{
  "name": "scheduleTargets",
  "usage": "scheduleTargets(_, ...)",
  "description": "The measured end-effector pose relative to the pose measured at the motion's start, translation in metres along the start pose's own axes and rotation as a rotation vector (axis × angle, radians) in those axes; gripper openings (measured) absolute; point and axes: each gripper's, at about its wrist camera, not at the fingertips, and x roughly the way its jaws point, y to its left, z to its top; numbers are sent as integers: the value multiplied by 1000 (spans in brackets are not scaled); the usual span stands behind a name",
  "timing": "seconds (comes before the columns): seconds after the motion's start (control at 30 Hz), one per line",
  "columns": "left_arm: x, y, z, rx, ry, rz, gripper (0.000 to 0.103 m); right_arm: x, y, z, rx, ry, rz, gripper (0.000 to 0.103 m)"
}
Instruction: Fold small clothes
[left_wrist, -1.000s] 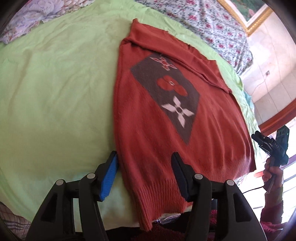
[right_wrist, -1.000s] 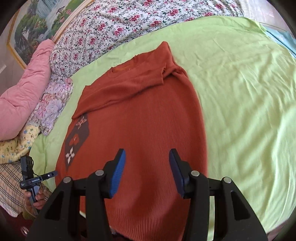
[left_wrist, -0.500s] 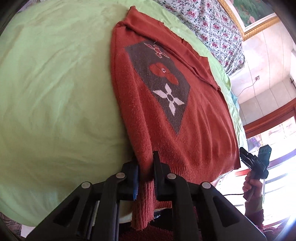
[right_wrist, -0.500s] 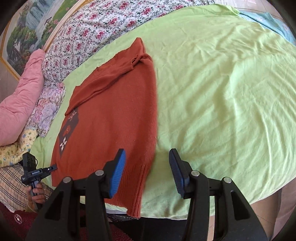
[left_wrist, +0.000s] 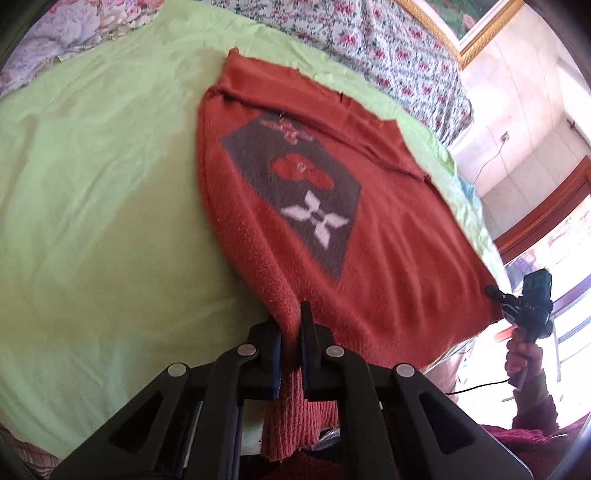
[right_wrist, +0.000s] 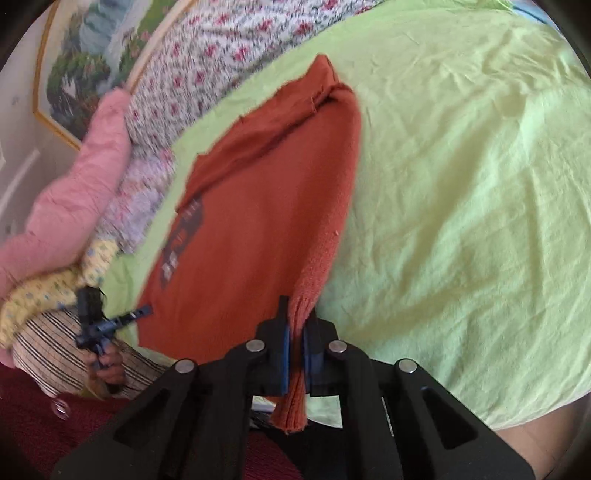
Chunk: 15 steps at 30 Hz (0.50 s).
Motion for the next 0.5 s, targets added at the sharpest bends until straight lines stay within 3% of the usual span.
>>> scheduleTargets(0.13,-19,-9,23,10,-98,-32,5,-13,9,18,-9,-94,89,6)
scheduleTargets(0.3,-35,-16,74,16,-219,-47,5,-23,28,59,-44,-205,151,6)
scheduleTargets(0.4,-36,-18,115,10,-279,-65,5,-20,37,94,-68,-250,168,6)
scheduleTargets(0.5,-32,-25,156,44,-332,-31,5,-9,47,137,-94,-282,164,6)
